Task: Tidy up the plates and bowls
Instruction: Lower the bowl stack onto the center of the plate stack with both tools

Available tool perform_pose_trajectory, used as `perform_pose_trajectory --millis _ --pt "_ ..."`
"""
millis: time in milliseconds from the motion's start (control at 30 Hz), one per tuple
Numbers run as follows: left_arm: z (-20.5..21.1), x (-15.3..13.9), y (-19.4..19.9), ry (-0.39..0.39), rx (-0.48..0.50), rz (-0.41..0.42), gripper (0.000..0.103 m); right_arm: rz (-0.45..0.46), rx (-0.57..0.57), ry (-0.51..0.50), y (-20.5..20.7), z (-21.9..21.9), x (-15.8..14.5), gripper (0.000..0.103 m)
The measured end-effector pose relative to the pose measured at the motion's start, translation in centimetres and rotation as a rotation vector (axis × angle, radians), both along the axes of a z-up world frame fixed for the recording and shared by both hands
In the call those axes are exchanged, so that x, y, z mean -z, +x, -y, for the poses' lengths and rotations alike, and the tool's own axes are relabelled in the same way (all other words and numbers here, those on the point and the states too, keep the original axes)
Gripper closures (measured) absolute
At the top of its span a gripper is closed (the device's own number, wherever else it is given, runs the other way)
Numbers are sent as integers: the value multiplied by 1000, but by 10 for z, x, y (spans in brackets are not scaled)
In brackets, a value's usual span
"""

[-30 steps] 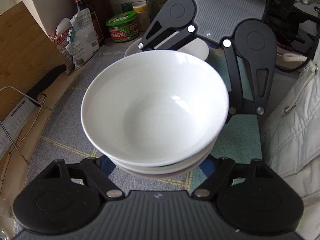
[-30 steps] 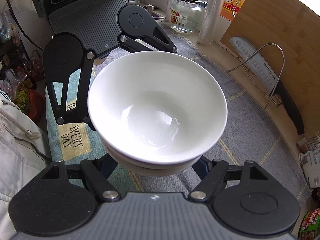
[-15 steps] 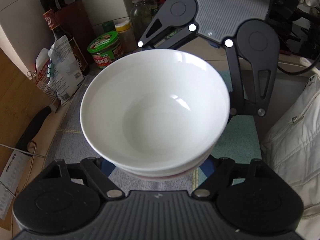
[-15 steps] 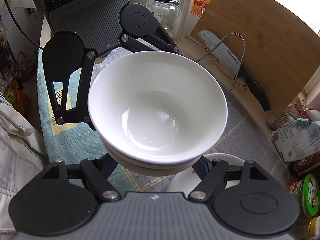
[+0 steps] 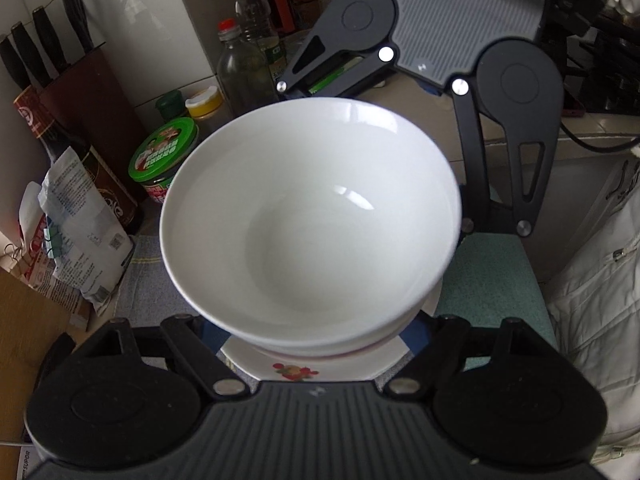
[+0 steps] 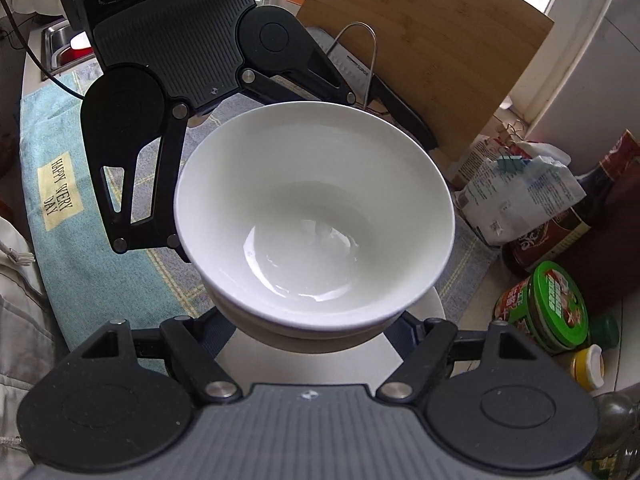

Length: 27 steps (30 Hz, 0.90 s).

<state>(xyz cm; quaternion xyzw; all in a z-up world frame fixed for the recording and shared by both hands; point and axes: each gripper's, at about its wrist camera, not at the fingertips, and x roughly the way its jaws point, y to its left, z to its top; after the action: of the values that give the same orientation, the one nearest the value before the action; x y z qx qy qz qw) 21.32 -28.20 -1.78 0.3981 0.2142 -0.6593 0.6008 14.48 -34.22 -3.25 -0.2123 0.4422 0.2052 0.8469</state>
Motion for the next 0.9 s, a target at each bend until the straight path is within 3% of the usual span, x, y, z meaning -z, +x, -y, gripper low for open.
perform_pose_trajectory --millis 400,900 --pt "25 19 6 32 11 -21 20 -50 40 30 7 24 24 20" --pt "30 24 9 43 5 -31 20 -65 48 48 14 29 29 20"
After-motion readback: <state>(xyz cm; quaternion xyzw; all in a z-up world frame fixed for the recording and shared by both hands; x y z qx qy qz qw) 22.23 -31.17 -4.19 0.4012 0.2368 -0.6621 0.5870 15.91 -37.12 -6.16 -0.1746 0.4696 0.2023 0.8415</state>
